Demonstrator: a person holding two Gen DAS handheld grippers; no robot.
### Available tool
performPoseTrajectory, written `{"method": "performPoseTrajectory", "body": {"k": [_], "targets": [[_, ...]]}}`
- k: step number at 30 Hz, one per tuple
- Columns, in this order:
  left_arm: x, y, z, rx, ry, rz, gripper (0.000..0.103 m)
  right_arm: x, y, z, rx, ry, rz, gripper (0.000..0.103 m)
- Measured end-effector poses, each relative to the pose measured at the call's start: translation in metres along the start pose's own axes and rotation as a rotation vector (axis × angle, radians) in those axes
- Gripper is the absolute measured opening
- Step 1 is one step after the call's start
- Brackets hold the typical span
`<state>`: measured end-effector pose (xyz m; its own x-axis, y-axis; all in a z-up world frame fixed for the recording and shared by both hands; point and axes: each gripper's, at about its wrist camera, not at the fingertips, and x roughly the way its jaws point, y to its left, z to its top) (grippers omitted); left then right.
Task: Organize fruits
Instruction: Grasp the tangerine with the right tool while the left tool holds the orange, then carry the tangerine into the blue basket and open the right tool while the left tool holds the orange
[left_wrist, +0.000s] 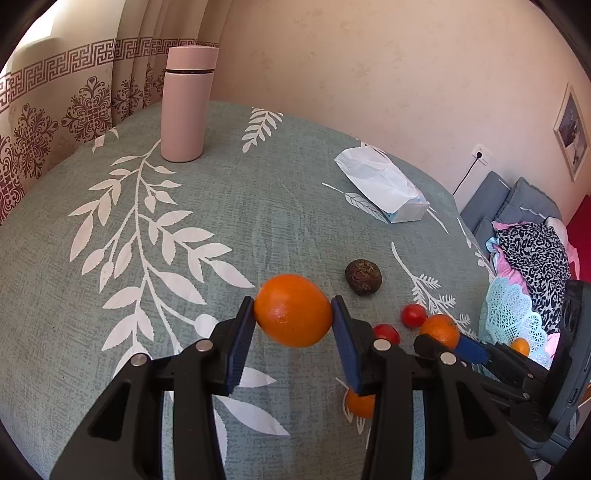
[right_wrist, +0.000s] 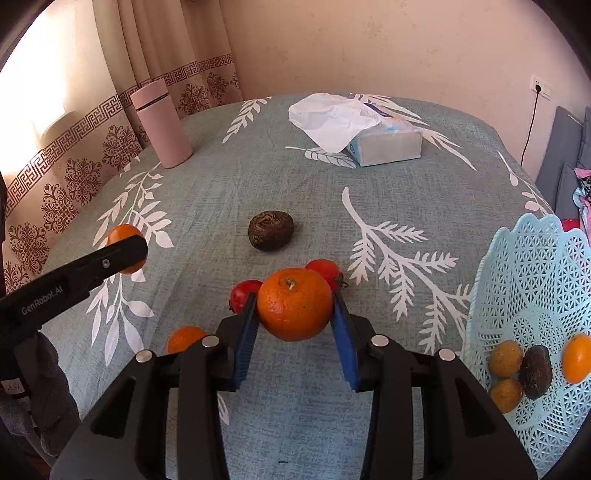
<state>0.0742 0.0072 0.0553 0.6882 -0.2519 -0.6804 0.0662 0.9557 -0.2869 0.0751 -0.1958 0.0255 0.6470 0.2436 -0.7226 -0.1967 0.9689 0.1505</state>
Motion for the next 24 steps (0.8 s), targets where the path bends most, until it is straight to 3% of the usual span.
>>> {"method": "performPoseTrajectory", "body": {"k": [10, 17, 24], "targets": [[0.0, -0.007, -0.003, 0.027, 0.001, -0.014, 0.042, -0.054, -0.034, -0.001, 0.098, -0.108, -0.03, 0.04], [0.0, -0.013, -0.006, 0.047, 0.004, -0.023, 0.042, -0.092, -0.079, -0.015, 0.193, -0.167, -0.115, 0.04], [0.001, -0.015, -0.009, 0.056, 0.01, -0.021, 0.043, -0.116, -0.129, -0.042, 0.322, -0.171, -0.212, 0.04]]}}
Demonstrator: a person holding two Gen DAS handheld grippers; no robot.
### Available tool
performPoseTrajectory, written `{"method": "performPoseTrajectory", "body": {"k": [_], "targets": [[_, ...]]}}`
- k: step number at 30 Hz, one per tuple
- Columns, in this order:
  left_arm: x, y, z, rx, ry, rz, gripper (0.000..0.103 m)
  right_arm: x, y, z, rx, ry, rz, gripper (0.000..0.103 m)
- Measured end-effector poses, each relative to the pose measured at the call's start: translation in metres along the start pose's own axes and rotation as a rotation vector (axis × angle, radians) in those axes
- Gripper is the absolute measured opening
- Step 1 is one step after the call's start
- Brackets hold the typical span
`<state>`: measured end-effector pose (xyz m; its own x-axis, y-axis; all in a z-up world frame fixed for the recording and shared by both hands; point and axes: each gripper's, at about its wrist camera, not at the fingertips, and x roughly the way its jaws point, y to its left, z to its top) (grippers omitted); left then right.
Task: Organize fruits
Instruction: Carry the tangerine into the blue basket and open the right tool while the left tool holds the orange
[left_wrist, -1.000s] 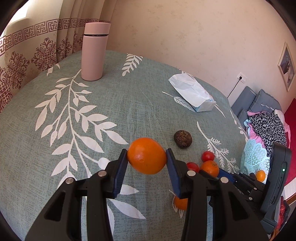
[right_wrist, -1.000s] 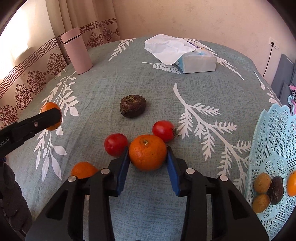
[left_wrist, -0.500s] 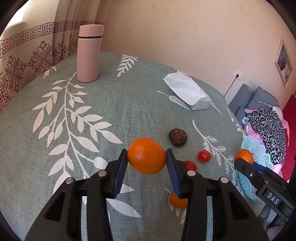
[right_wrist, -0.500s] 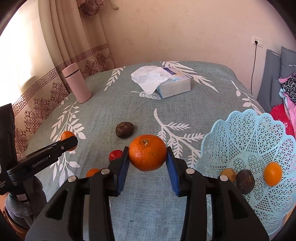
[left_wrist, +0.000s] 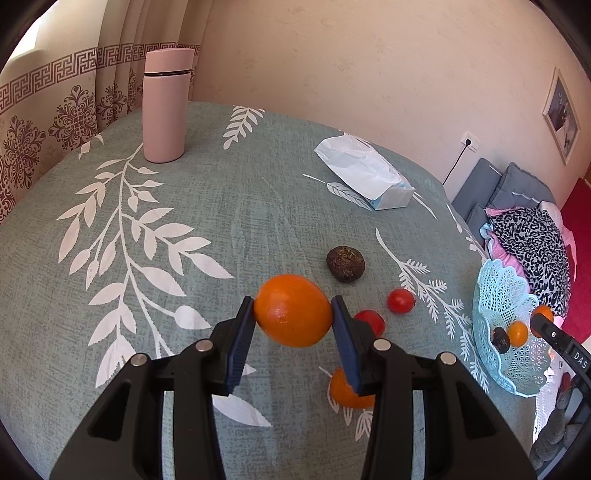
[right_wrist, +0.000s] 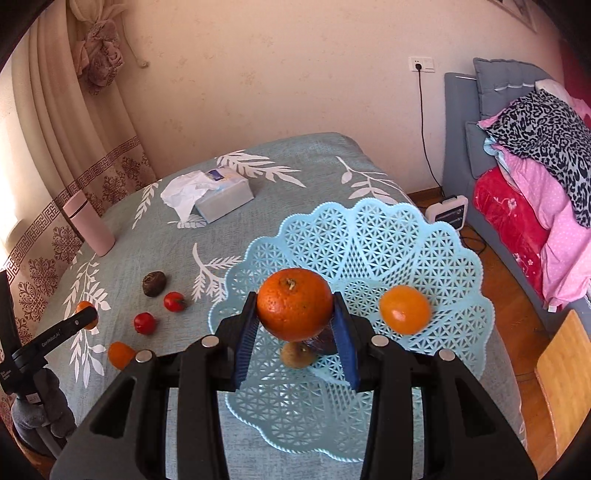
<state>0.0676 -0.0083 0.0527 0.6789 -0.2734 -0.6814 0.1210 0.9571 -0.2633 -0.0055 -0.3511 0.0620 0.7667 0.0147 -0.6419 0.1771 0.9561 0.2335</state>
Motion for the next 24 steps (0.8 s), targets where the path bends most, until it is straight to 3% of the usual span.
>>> {"method": "performPoseTrajectory", "body": {"k": [6, 11, 13, 18, 22, 24], "targets": [[0.0, -0.003, -0.001, 0.01, 0.003, -0.004, 0.042, -0.004, -0.033, -0.013, 0.082, 0.008, -0.061, 0.04], [0.0, -0.006, -0.002, 0.019, 0.001, -0.004, 0.043, -0.009, -0.039, -0.022, 0.093, -0.023, -0.122, 0.041], [0.001, -0.008, -0.003, 0.027, 0.005, -0.003, 0.043, -0.014, -0.038, -0.024, 0.083, -0.063, -0.164, 0.057], [-0.001, -0.016, -0.005, 0.051, 0.003, -0.007, 0.043, -0.034, -0.032, -0.024, 0.05, -0.201, -0.273, 0.059], [-0.006, -0.027, -0.006, 0.075, 0.005, -0.032, 0.043, -0.048, -0.03, -0.03, 0.035, -0.331, -0.389, 0.079], [-0.009, -0.036, -0.007, 0.097, 0.004, -0.047, 0.042, -0.052, -0.03, -0.033, 0.027, -0.366, -0.429, 0.079]]}}
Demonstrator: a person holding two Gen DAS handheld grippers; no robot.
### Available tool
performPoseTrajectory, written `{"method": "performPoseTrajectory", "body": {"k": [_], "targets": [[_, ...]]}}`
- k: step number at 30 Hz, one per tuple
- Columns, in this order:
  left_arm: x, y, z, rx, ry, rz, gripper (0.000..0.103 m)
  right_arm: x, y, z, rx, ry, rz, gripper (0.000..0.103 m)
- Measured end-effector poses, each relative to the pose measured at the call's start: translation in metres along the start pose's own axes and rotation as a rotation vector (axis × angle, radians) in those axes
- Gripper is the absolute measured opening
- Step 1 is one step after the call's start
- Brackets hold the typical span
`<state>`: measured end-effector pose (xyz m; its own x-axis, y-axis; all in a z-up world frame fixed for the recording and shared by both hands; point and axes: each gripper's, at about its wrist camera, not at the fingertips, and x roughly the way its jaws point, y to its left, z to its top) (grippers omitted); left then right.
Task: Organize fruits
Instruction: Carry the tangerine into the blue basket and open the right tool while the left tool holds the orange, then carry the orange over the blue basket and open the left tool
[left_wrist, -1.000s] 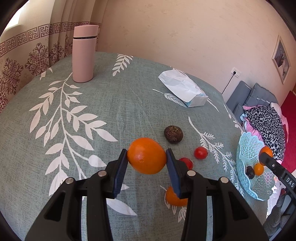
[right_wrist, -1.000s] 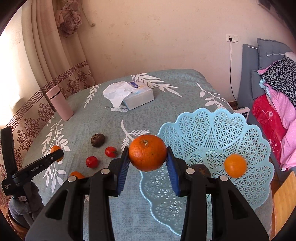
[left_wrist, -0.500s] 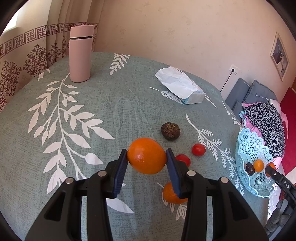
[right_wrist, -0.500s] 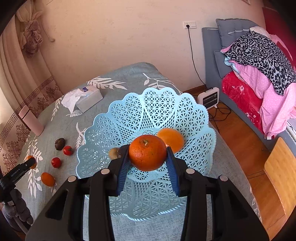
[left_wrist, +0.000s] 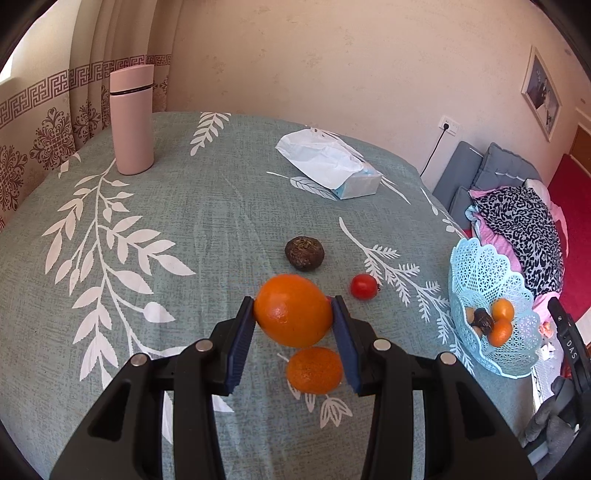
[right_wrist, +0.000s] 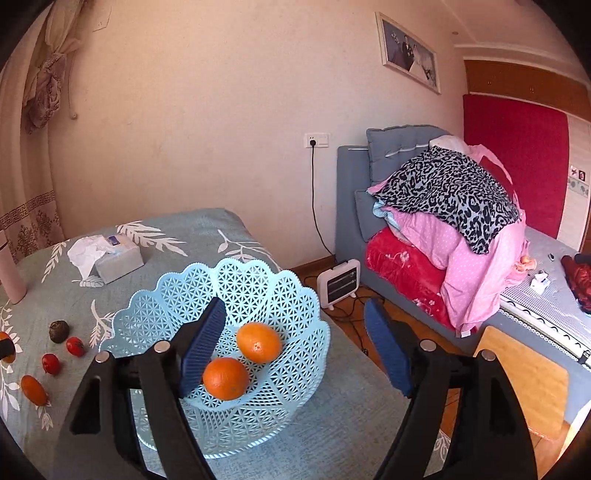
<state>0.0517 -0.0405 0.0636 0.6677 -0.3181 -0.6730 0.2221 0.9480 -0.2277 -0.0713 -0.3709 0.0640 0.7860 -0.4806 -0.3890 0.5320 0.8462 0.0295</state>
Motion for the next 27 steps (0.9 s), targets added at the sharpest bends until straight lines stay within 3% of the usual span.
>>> {"method": "performPoseTrajectory", "body": {"k": [27], "targets": [[0.019, -0.154, -0.012, 0.285, 0.07, -0.274, 0.043, -0.005, -0.02, -0.011, 0.116, -0.034, -0.05, 0.082]]}}
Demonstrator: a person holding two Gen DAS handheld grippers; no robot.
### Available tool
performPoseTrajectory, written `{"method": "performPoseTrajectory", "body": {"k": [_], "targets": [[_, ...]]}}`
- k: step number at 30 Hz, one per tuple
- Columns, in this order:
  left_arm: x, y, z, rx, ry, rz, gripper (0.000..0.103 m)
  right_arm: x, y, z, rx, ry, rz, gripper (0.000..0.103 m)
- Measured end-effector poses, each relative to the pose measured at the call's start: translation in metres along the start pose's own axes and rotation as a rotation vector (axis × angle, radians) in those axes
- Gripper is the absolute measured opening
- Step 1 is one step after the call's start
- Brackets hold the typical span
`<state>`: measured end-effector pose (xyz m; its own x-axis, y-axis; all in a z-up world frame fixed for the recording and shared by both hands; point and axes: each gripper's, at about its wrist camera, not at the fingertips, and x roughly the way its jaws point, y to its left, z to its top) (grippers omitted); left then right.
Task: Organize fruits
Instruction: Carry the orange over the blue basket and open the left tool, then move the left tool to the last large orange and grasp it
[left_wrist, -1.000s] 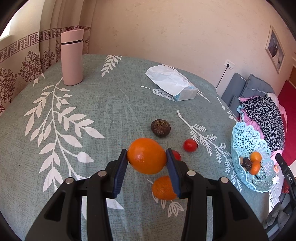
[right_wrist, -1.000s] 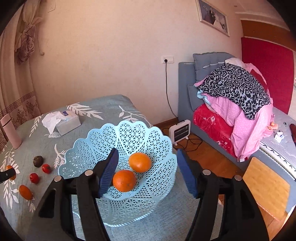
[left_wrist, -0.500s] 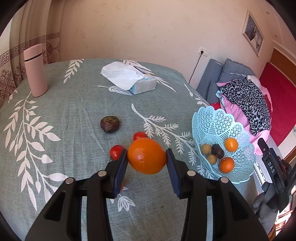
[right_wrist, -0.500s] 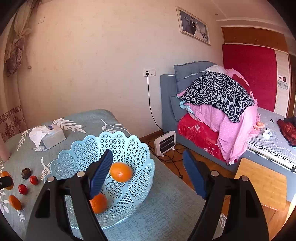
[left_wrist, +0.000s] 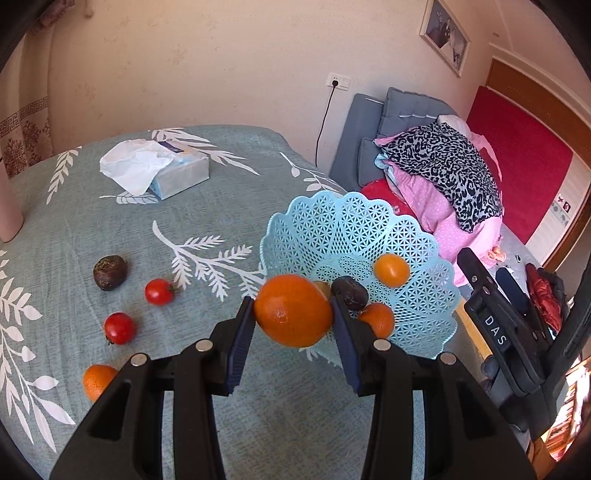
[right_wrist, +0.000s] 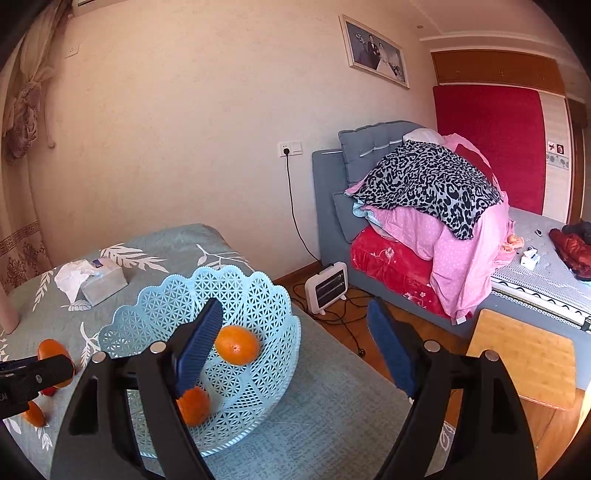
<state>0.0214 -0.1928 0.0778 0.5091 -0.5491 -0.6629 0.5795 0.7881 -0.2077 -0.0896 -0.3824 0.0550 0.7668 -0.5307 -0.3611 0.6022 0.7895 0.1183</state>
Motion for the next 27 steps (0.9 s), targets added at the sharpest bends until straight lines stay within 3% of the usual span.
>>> {"method": "performPoseTrajectory", "body": {"k": [9, 11, 12, 14, 27], "targets": [[0.019, -0.025, -0.003, 0.039, 0.041, -0.068, 0.043, 0.0, -0.003, 0.001, 0.016, -0.007, -0.006, 0.082], [0.019, -0.026, -0.004, 0.038, 0.034, -0.076, 0.059, 0.0, -0.004, 0.0, 0.02, -0.007, -0.005, 0.082], [0.017, -0.026, -0.004, 0.037, 0.019, -0.078, 0.071, -0.001, -0.003, 0.001, 0.021, -0.007, -0.005, 0.082], [0.012, -0.025, -0.004, 0.039, -0.008, -0.078, 0.078, -0.001, -0.003, 0.0, 0.02, -0.009, -0.005, 0.082], [-0.025, 0.038, 0.007, -0.106, -0.105, 0.047, 0.086, -0.002, -0.001, 0.0, 0.008, -0.017, -0.007, 0.082]]}}
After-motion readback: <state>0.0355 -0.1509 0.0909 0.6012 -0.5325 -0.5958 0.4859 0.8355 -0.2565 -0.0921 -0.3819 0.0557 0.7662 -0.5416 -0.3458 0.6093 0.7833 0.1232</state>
